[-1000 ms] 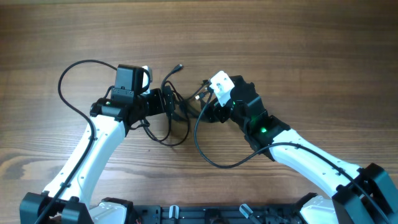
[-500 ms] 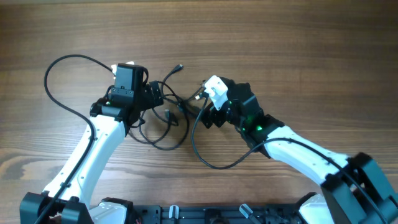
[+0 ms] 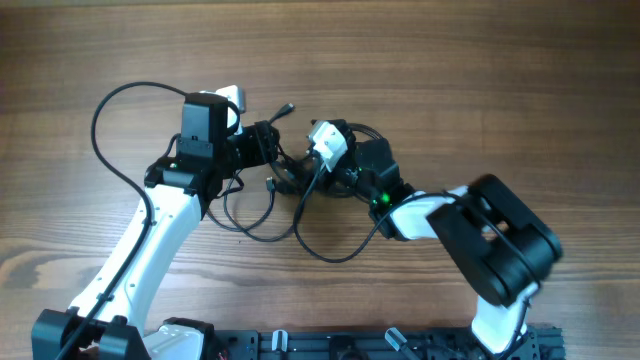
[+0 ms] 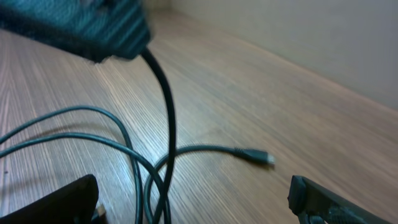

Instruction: Untangle cables

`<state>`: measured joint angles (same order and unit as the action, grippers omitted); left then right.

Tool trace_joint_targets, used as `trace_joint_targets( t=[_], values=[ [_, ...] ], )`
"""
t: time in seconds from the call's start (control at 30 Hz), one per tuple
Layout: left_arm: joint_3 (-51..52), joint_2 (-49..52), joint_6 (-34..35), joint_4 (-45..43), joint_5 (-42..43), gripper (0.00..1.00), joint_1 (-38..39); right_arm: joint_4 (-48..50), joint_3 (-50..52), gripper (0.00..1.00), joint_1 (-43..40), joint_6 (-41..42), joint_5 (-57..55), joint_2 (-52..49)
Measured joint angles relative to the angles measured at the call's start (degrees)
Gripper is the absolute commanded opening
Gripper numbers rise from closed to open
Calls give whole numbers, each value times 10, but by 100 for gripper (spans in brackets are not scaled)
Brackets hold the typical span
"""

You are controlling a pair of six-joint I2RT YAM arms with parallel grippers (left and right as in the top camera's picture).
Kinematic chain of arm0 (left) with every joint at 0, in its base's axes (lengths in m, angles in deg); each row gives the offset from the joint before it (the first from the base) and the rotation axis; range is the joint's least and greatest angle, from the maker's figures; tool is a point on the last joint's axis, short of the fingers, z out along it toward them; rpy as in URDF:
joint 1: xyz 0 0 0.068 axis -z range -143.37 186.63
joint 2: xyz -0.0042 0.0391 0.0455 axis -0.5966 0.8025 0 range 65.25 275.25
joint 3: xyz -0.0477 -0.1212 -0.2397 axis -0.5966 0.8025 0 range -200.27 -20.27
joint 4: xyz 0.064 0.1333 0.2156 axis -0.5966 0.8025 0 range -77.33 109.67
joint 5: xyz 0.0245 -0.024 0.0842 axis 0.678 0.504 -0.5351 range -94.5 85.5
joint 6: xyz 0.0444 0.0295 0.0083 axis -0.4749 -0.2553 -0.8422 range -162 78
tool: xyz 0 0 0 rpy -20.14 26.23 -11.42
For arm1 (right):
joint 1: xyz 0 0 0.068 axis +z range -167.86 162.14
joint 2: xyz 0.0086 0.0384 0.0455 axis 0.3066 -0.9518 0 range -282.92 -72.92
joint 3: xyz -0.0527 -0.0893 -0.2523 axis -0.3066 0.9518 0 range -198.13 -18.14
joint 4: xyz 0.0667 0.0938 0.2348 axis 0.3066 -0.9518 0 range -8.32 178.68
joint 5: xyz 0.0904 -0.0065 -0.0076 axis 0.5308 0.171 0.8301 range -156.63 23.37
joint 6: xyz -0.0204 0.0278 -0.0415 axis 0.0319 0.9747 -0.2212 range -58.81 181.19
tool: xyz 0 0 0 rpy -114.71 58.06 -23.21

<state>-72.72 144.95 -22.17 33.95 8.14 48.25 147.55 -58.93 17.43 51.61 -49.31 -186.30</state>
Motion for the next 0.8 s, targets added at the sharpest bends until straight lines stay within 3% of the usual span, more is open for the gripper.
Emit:
trace_joint_targets(
  t=[0.1,0.23,0.37,0.47,0.6,0.67,0.77,0.8],
  values=[
    [0,0,4,-15,63,47,0,24,-17,100,0,2,22,-50],
    [0,0,19,-37,134,41,1,26,-64,99,0,4,52,-79],
    [0,0,30,-60,144,43,11,25,-95,75,-5,8,58,-79],
    [0,0,32,-72,136,43,16,19,-100,43,-8,9,63,-79],
    [0,0,33,-72,129,41,19,17,-100,33,-10,12,73,-79],
    [0,0,33,-72,129,40,21,17,-100,33,-10,13,73,-79],
    [0,0,43,-73,130,35,21,16,-105,52,-10,18,84,-79],
    [0,0,49,-75,130,35,22,16,-109,54,-10,20,89,-79]
  ],
)
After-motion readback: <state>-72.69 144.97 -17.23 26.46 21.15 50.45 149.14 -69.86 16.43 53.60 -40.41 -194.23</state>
